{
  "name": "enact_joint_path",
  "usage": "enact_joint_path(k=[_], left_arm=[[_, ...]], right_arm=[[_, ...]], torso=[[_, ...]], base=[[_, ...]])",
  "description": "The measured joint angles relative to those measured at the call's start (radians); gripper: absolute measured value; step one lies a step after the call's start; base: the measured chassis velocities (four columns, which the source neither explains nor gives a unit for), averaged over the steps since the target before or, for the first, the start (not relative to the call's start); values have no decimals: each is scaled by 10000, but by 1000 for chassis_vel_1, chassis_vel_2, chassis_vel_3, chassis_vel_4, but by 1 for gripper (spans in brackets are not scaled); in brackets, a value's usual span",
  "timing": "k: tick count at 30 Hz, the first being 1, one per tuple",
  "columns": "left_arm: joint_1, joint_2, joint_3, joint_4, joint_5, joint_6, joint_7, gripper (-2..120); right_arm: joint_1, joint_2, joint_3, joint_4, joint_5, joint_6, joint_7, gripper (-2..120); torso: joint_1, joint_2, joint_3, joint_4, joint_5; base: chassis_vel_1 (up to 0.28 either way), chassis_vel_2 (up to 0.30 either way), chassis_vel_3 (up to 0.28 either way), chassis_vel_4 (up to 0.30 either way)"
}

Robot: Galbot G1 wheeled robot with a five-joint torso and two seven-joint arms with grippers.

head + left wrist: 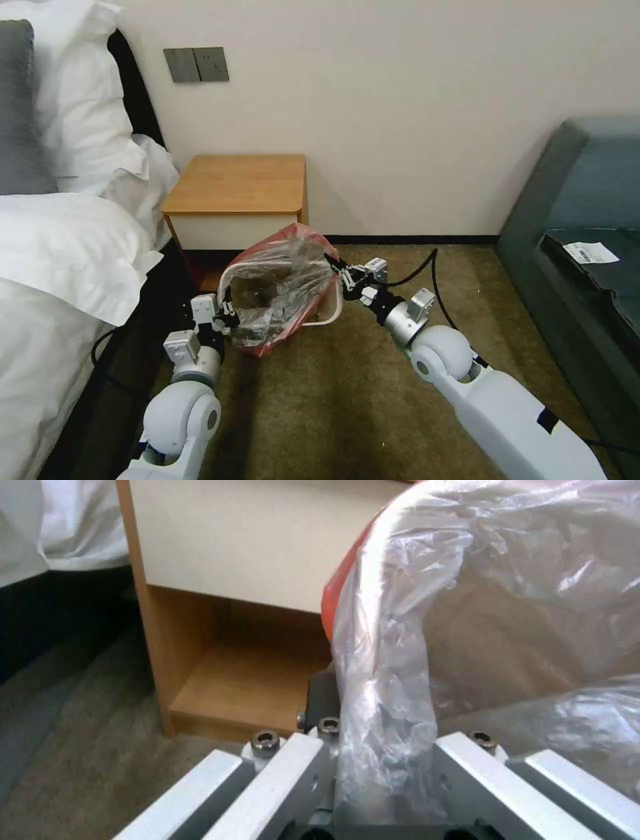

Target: Pick up the garbage bag from the table and place it over the trash can.

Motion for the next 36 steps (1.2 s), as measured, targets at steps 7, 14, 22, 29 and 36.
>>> enact_joint_path(k=[7, 14, 22, 29, 36], left_arm=[[172, -4, -87, -486, -562, 161, -14, 0], [147, -32, -125, -635, -975, 228, -222, 0], [-197, -202, -139, -772, -2128, 546, -901, 0], [-347, -370, -155, -983, -3081, 965, -1487, 0], [-480, -430, -173, -1217, -4479, 1425, -2144, 0]], right_arm=[[-81, -319, 194, -96, 13, 184, -27, 0], [-242, -368, 403, -154, 12, 251, -102, 0], [-665, -275, 336, -132, -226, 373, -215, 0], [-801, -111, 143, -204, -470, 472, -208, 0], [-805, 46, 140, -427, -623, 571, -195, 0]], torso=[[0, 0, 0, 0, 0], [0, 0, 0, 1, -1], [0, 0, 0, 0, -1], [0, 0, 0, 2, 0], [0, 0, 0, 2, -1]], base=[[0, 0, 0, 0], [0, 0, 0, 0], [0, 0, 0, 0], [0, 0, 0, 0], [0, 0, 0, 0]])
